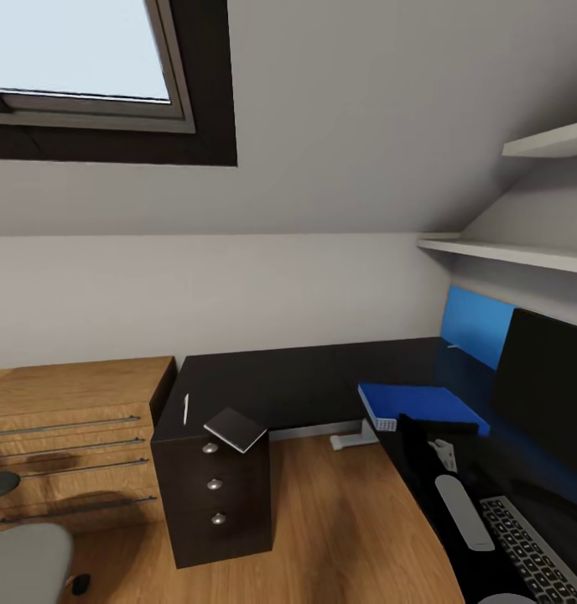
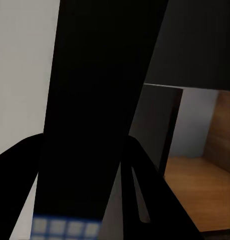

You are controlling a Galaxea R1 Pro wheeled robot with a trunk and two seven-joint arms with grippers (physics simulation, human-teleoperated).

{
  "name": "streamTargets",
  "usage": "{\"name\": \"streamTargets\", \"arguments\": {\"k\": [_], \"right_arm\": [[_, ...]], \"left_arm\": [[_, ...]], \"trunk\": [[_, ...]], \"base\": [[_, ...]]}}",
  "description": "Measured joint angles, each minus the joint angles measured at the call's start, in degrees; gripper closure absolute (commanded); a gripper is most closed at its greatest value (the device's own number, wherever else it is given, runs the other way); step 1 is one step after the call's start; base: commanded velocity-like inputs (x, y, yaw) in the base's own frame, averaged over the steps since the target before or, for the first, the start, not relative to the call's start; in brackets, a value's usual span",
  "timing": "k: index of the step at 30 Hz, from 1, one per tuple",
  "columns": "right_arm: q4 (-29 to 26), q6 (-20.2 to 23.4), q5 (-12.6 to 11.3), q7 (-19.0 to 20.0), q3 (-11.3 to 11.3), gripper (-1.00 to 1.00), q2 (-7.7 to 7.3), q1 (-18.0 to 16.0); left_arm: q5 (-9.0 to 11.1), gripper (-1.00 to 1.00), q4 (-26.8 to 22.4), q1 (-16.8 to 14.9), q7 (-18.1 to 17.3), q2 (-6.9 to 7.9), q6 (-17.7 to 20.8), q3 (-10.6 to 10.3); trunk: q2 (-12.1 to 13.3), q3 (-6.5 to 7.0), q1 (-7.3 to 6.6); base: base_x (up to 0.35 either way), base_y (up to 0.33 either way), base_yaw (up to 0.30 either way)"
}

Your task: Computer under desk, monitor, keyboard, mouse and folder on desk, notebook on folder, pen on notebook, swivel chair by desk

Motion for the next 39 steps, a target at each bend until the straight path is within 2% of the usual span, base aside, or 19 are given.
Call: {"name": "streamTargets", "arguments": {"k": [39], "right_arm": [[0.00, -0.09, 0.16, -0.16, -0.01, 1.00, 0.01, 0.00]], "left_arm": [[-0.08, -1.00, 0.04, 0.00, 0.00, -0.08, 0.00, 0.03]], "trunk": [[-15.65, -7.01, 8.57]], "base": [[0.000, 0.000, 0.000]]}}
